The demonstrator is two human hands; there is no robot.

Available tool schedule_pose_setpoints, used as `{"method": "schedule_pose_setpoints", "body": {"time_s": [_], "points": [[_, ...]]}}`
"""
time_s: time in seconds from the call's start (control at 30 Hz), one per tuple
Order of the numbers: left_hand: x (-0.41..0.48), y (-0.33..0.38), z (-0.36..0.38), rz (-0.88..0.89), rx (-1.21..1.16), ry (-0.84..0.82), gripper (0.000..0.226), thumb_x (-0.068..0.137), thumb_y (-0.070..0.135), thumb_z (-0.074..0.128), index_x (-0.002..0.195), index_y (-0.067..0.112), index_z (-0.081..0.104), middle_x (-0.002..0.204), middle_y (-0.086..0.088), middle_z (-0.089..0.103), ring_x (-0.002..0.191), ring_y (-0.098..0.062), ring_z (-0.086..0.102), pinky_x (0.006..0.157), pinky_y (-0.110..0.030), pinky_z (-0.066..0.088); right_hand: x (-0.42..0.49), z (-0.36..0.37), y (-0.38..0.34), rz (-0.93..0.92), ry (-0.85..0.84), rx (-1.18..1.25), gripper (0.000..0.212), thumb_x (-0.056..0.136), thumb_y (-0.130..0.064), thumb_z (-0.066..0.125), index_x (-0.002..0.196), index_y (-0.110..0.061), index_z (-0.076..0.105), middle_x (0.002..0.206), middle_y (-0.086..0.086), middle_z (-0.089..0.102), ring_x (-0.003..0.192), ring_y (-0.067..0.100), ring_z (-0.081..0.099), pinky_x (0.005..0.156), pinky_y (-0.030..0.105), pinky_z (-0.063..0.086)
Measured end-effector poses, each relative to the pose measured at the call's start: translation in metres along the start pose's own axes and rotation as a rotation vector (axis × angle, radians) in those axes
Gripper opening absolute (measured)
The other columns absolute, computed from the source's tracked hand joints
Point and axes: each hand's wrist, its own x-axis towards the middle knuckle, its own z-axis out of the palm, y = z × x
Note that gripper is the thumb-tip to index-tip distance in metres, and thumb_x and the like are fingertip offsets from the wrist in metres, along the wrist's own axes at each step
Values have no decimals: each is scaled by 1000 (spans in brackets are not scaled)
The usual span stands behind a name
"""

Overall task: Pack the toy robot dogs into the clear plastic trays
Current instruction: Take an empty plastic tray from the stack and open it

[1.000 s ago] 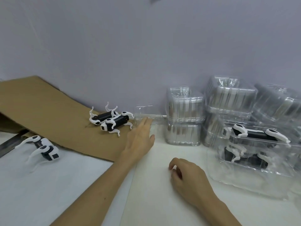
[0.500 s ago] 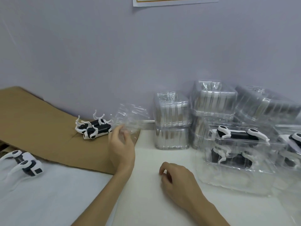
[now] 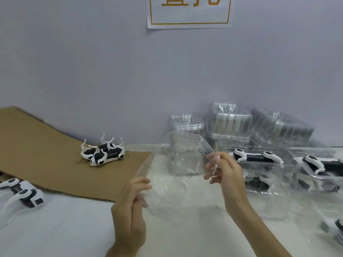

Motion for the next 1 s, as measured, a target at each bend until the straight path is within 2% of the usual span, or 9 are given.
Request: {"method": "schedule_pose_setpoints", "body": {"time_s": [0.1,0.23,0.4,0.57,0.63,0.7,0.8,0.9,1.0], "points": [[3,7,-1,101,19,-92,32,85,7,38,91,28,61,116,15,68,66,1,59,56,-21,47,1,-27,-17,210,-152,174,37,103,-42,40,111,-18,67,90,10,72,69,26,69,60,35,48],[10,10,-6,225,70,-112,32,82,3,38,84,26,61,110,12,72,69,14,51,53,-20,45,-13,-56,-18,305,-310,55,59,88,-63,52,128,-20,62,104,18,72,85,38,70,65,39,51],[4,19,1,286,109,-9,40,82,-2,41,73,8,79,112,8,75,56,-14,51,54,-27,42,-32,-59,-12,348,-363,-51,70,59,-51,80,119,-19,63,104,17,65,78,29,71,63,35,56],[9,28,3,211,142,130,51,84,-11,47,106,24,76,126,4,63,86,-4,60,73,-13,44,-46,-53,1,260,-326,121,69,60,-31,84,124,-19,61,97,10,55,78,29,65,65,41,56],[12,29,4,-13,96,130,40,92,10,50,121,34,64,130,15,53,97,-8,60,81,-13,44,-46,-52,1,228,-283,160,70,64,-23,81,130,-23,59,94,5,57,76,23,63,63,34,55],[16,29,5,-454,-168,8,35,95,40,52,130,39,54,130,20,58,109,-11,63,88,-26,45,-47,-51,1,207,-257,197,69,67,-19,76,133,-25,58,92,3,57,76,20,63,62,29,54],[27,20,-4,-968,-635,-254,65,92,67,34,136,23,55,127,-4,69,112,-28,67,92,-44,46,-48,-50,4,203,-260,192,72,64,-17,78,133,-26,58,89,1,59,79,19,62,68,28,55],[26,21,-8,-1005,-771,-385,67,89,64,37,131,19,62,118,-10,69,104,-29,66,98,-49,43,-51,-46,8,234,-300,139,86,53,-21,87,132,-22,53,95,5,56,79,17,62,72,26,54],[24,25,-5,-976,-723,-344,40,75,37,76,112,23,72,94,-4,61,76,-17,60,80,-38,48,-52,-45,8,252,-356,47,91,46,-31,90,126,-21,48,98,2,55,87,13,64,72,20,53]]}}
